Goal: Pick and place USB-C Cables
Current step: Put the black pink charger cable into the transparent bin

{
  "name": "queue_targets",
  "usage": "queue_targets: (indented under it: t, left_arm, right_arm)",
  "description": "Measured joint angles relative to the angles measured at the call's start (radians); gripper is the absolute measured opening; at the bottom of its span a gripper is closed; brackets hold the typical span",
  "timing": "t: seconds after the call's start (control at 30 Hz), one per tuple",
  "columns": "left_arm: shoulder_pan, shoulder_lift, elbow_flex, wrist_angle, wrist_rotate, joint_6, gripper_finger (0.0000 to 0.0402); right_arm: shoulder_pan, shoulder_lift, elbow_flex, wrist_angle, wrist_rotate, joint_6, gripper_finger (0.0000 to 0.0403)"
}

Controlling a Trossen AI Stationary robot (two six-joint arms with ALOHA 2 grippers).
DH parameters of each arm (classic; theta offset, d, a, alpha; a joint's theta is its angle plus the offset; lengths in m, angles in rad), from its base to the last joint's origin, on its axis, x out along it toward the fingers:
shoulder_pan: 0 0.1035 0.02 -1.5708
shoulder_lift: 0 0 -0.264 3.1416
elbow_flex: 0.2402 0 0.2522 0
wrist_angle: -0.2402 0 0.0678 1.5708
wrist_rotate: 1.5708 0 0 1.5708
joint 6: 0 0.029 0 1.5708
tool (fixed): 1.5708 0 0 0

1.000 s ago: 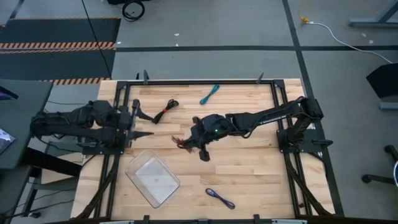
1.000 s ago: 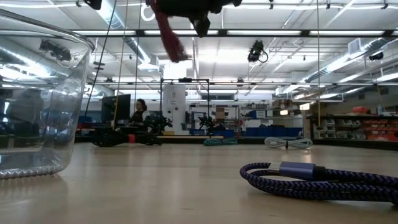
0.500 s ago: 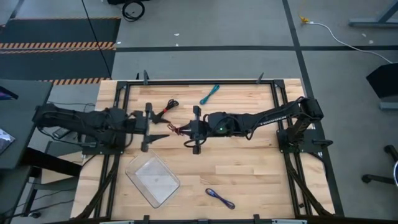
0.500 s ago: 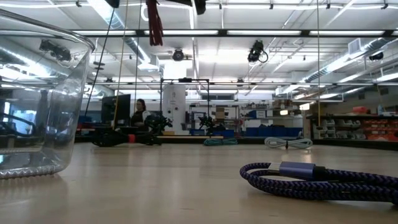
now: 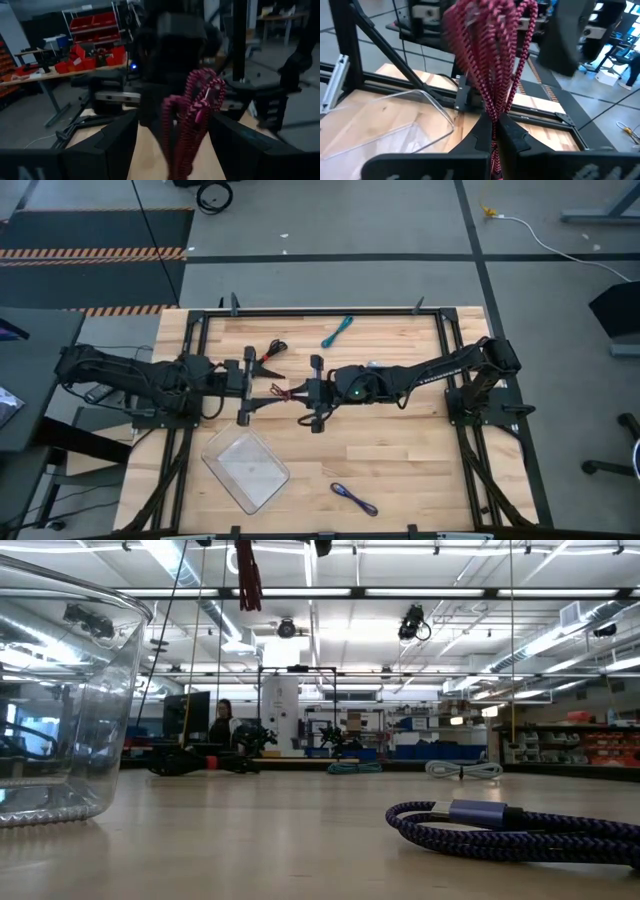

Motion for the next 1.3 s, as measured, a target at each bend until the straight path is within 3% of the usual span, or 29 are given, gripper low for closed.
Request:
queue_targets:
  t: [0.4, 0.53, 0.7, 0.93, 1.07, 1.2, 1.3]
  left_arm:
    - [0.040, 0.018, 0.000, 0.040, -0.001, 0.054, 0.0237]
    - [0.066, 0.023, 0.000, 0.010, 0.019, 0.039, 0.0172]
    - [0.111, 0.029, 0.000, -0.016, 0.067, -0.028, 0.0030]
    - [0.111, 0.027, 0.001, -0.042, 0.054, -0.051, 0.0024]
    - [0.097, 0.024, 0.084, -0.209, 0.014, -0.056, 0.0024]
    - [0.044, 0.025, 0.172, -0.460, -0.115, -0.108, 0.0023]
    - [-0.006, 0.024, 0.206, -0.543, -0.131, -0.154, 0.0024]
  right_arm:
    - [-0.024, 0.000, 0.000, -0.007, -0.018, -0.010, 0.0012]
    - [-0.025, 0.000, 0.000, -0.014, -0.023, -0.019, 0.0017]
    - [-0.031, 0.000, 0.000, -0.033, -0.018, -0.019, 0.0022]
    - [-0.039, -0.004, 0.003, -0.095, 0.020, -0.035, 0.0049]
    - [-0.038, -0.011, 0.001, -0.203, 0.110, -0.052, 0.0103]
    - [-0.042, -0.015, 0.001, -0.413, 0.324, -0.019, 0.0165]
    - [-0.059, -0.014, 0.000, -0.605, 0.449, -0.012, 0.0199]
